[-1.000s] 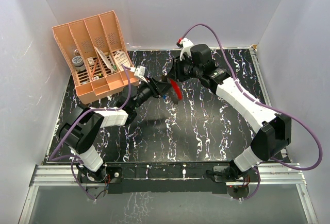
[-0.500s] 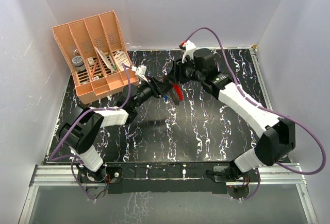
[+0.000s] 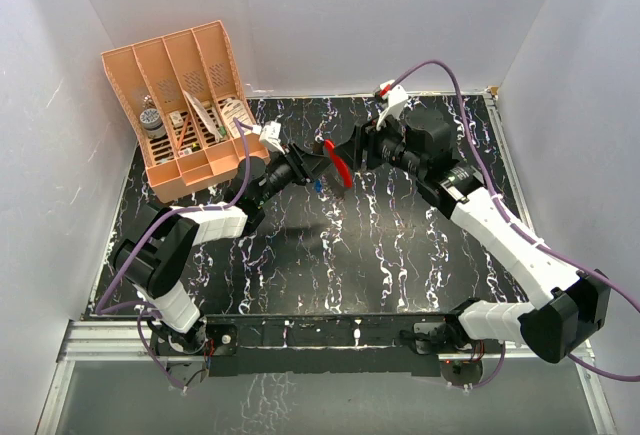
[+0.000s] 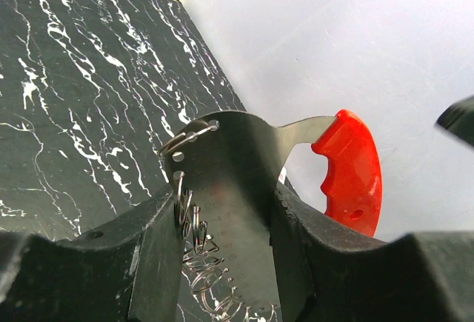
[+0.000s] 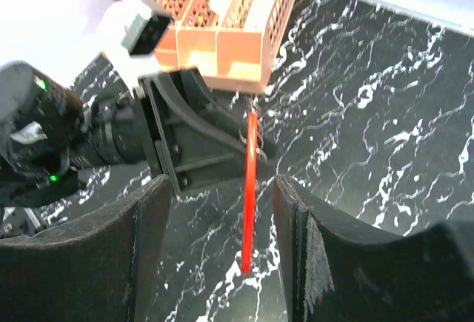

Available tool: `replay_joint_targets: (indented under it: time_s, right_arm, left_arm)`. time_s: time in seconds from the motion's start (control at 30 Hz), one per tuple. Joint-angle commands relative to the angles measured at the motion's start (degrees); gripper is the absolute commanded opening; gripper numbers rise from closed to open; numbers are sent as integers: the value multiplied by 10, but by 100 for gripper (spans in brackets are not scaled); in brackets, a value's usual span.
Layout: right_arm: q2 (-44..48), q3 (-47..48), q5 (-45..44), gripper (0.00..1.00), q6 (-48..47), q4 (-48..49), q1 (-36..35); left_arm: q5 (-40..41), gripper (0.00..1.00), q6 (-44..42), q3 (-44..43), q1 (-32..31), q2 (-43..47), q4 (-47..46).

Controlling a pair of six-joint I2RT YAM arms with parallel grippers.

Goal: Put the keys on the keyring

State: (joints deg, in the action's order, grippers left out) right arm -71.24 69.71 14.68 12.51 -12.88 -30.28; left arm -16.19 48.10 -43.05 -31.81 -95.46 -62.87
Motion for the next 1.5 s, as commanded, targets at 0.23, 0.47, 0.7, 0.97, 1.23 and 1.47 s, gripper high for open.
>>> replay_joint_targets:
  time_s: [0.23, 0.47, 0.7, 0.97, 1.23, 1.47]
  right_arm:
    - [46, -96, 17, 56, 1, 57, 1]
    - [48, -140, 15, 56, 3, 117, 1]
    - [38, -194, 34, 54, 13, 222, 2]
    - [5, -198, 44, 50, 16, 275, 1]
    - [-32, -198, 46, 43, 27, 308, 1]
    - [-51, -200, 39, 37, 36, 333, 1]
  left_arm:
    - [14, 6, 21, -43, 17, 22, 13]
    - [14, 6, 45, -44, 20, 22, 1]
    - [16, 7, 61, -43, 19, 24, -5]
    - [19, 7, 67, -45, 19, 29, 2]
    - [23, 6, 79, -51, 20, 29, -3]
    - [27, 6, 86, -55, 19, 32, -3]
